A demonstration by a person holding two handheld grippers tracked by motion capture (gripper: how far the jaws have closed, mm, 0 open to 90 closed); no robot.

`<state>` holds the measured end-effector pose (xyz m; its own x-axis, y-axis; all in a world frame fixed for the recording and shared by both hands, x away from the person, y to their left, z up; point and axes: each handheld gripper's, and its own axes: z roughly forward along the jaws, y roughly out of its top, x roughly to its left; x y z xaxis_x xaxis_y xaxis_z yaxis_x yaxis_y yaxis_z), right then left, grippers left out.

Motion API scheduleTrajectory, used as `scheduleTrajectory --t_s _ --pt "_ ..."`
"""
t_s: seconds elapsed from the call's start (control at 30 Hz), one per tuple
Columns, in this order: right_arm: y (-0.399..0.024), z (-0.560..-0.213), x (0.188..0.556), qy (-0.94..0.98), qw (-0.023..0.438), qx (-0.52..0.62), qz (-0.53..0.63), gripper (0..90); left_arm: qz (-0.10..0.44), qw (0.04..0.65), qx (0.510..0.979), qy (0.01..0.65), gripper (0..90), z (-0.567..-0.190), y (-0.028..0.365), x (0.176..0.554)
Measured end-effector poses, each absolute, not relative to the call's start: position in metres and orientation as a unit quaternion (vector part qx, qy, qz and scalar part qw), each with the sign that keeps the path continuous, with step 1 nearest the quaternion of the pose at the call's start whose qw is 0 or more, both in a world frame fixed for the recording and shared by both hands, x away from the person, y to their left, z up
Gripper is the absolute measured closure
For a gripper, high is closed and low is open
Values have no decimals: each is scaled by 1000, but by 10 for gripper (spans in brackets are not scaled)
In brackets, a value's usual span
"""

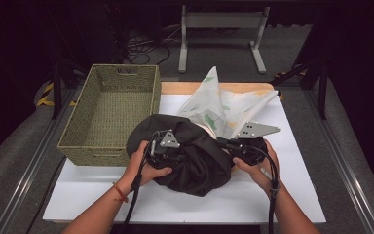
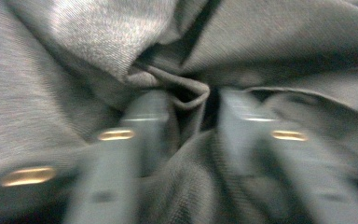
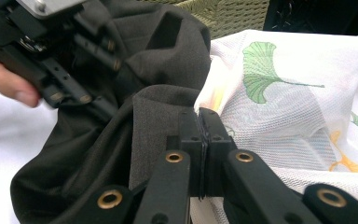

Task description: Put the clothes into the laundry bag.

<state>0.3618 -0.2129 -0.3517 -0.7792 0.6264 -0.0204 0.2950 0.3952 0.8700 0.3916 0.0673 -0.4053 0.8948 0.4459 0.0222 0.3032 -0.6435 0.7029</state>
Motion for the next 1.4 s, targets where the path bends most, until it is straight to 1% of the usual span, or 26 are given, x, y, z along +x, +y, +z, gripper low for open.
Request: scheduleTrajectory --t_s 0.03,0.1,0.17,0.2,0.3,0.33,0.4,0.53,0.63,0.67,0.77,0.83,0.97,1.03,1.13,1.2,1.23,1.33,1.37,1.4 --pt "-213 -352 362 816 177 282 472 894 101 369 903 196 809 -406 66 391" --pt "-212 -352 362 816 177 282 472 894 97 375 902 191 846 -407 65 390" --pt "-212 -351 364 813 181 284 475 894 92 392 899 171 854 -408 59 386" --pt "-212 -351 364 813 181 284 475 894 92 392 899 171 856 -408 59 386" --pt "-210 -345 367 802 176 289 492 894 85 440 881 152 860 -402 51 380" --pt "-210 -345 367 802 176 289 492 894 85 440 881 152 861 -402 51 380" --pt "-205 -334 369 794 164 285 511 895 90 469 867 141 862 -396 41 377" --pt "-197 -322 370 789 150 276 528 895 97 482 859 141 863 -396 29 379" --pt "-190 -317 368 793 141 264 530 895 96 503 843 167 863 -400 21 385" --pt "-188 -319 367 795 137 261 530 895 104 507 838 176 864 -402 19 386" --pt "-188 -329 364 804 125 261 519 895 124 498 838 188 863 -407 13 392" --pt "-190 -337 363 810 116 262 512 895 114 500 832 212 863 -414 13 399" --pt "-196 -353 356 824 104 262 492 895 126 490 822 261 862 -427 13 413" --pt "-196 -358 353 831 108 259 479 895 132 485 821 270 861 -431 11 415" --pt "-195 -363 348 846 144 255 445 894 135 485 822 267 851 -429 12 412" --pt "-196 -366 348 848 150 258 438 895 133 489 823 256 819 -425 17 406" --pt "-198 -367 348 848 148 260 437 894 137 490 826 244 776 -422 22 401" --pt "-203 -371 348 848 151 265 433 894 169 483 834 207 581 -413 35 383" --pt "-205 -370 348 847 152 268 434 895 170 485 835 197 520 -410 41 377" --pt "-206 -370 347 846 154 269 435 894 166 485 837 190 429 -407 46 372"
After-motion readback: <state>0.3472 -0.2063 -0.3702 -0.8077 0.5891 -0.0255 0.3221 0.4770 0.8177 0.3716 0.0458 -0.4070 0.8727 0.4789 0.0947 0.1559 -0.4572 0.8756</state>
